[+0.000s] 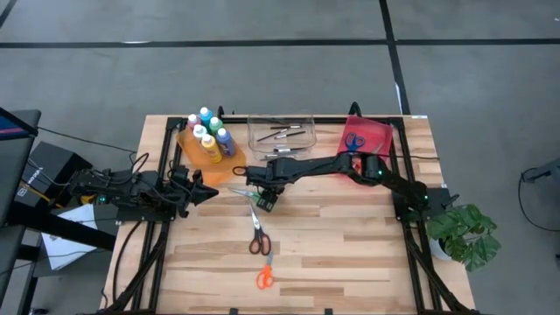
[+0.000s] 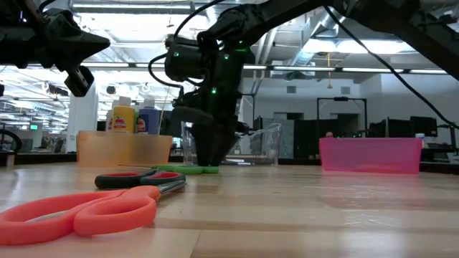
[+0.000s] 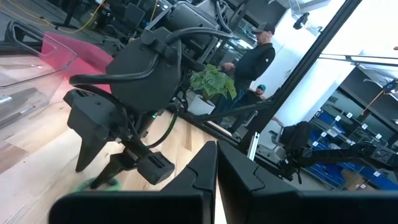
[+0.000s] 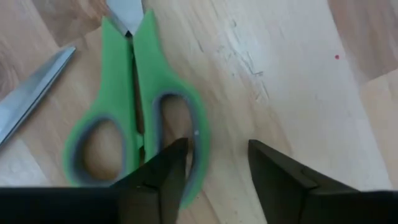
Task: Pick & Place Paint Supplies
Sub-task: Put the green scissor into the red bin
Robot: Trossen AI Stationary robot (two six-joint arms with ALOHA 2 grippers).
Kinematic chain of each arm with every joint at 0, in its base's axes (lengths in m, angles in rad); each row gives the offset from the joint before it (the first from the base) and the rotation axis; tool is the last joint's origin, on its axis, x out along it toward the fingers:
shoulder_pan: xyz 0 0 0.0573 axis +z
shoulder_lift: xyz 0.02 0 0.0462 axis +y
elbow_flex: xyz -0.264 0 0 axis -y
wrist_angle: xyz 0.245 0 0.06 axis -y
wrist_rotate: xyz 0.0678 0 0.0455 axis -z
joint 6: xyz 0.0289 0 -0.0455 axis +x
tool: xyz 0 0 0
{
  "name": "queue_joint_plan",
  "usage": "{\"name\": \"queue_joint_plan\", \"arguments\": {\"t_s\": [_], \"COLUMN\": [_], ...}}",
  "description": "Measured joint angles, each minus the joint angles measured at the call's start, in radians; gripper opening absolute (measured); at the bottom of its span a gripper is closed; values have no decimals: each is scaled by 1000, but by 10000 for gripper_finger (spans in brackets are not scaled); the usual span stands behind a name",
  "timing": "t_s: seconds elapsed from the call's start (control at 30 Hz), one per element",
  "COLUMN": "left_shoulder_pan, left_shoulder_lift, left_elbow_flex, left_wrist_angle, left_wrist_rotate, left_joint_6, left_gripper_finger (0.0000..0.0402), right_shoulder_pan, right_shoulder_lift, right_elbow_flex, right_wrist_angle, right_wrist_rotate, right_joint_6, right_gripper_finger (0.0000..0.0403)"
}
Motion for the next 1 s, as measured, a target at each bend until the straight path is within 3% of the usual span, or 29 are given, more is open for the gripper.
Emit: {"name": "queue_joint_plan", "arguments": {"t_s": [0.3,0.63,1.0], "left_shoulder_pan": [0,0,0], "left_shoulder_lift": [0,0,0], "left_elbow_flex": [0,0,0], "left_wrist_angle": [0,0,0], "left_wrist_rotate": [0,0,0], "left_joint_6": [0,0,0], "left_gripper_finger": [6,6,6], "right_shoulder_pan": [3,11,28], "right_shoulder_lift": [0,-42,-233], "right_elbow_flex": [-1,-12,-9], "right_wrist_angle": [-19,-34,-139], "right_wrist_rotate": [-16,-29,6], "right_joint_6": [111,145,144], "right_gripper_finger": [17,9,9]}}
